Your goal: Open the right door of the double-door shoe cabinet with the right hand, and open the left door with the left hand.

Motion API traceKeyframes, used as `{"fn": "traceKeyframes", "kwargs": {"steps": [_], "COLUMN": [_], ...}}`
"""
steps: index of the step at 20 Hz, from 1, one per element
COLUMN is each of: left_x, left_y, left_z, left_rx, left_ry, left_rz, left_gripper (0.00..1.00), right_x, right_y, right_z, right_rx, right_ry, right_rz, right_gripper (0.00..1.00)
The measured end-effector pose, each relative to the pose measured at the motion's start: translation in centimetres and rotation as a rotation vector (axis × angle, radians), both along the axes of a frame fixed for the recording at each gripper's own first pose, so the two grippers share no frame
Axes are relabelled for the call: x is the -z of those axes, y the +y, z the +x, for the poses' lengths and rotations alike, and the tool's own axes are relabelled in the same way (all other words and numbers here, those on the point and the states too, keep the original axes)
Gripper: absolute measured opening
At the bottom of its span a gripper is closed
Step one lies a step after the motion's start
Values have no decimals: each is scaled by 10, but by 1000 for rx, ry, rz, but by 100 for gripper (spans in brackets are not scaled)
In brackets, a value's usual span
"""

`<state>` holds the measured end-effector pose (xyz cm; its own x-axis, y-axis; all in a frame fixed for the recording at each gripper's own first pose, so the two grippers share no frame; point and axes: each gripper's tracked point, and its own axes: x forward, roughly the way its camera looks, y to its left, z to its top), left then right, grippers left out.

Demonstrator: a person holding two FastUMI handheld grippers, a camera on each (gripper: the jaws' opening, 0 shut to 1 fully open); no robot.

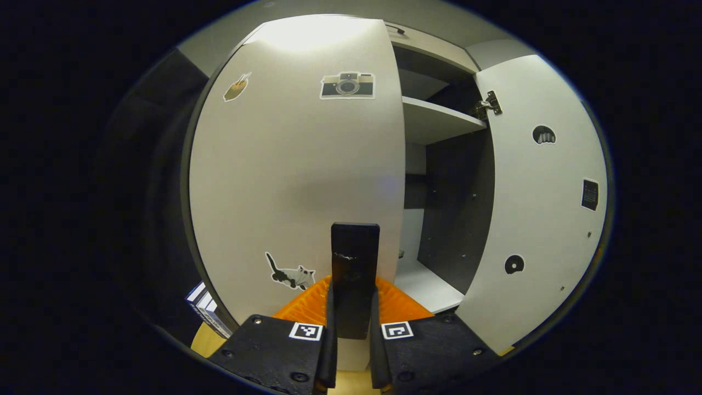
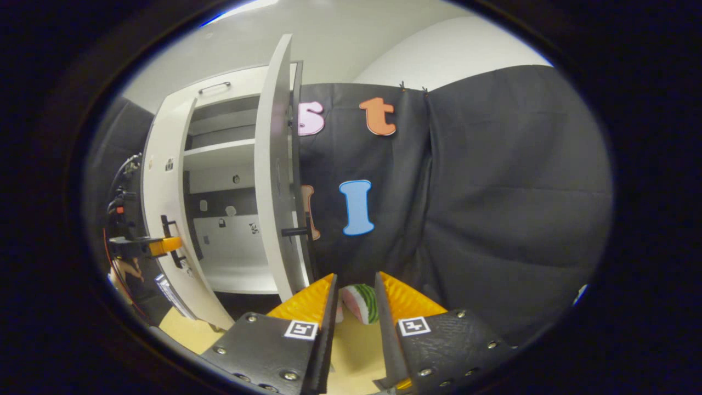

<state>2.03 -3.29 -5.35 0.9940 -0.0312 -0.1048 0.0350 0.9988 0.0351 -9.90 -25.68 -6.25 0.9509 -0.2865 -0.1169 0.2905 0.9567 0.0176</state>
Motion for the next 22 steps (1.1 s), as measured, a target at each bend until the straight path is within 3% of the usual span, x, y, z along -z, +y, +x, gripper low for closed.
{"fn": "traceKeyframes", "kwargs": {"steps": [5,6,8,9,10,11,13,14,22], "left_x": [0,1,1,1,1,0,1,1,-1], "left_y": [4,5,6,6,8,9,12,14,32], "left_z": [-15,-18,-26,-30,-34,-37,-41,-44,-72], "left_rx": [15,15,14,14,14,15,18,20,-17], "left_ry": [21,27,40,45,46,45,55,62,76], "left_rz": [-23,-31,-47,-49,-52,-57,-65,-67,-85], "left_gripper": [25,25,25,25,25,25,25,25,24], "right_x": [7,8,9,9,10,11,14,14,26], "right_y": [-7,-8,-7,-5,-2,2,8,10,26], "right_z": [23,27,37,40,44,45,40,38,34], "right_rx": [-18,-23,-34,-41,-46,-49,-50,-51,-69], "right_ry": [12,10,13,16,18,20,23,22,45], "right_rz": [-5,-8,-16,-19,-24,-29,-42,-46,-59], "right_gripper": [39,30,30,39,39,30,30,39,39]}}
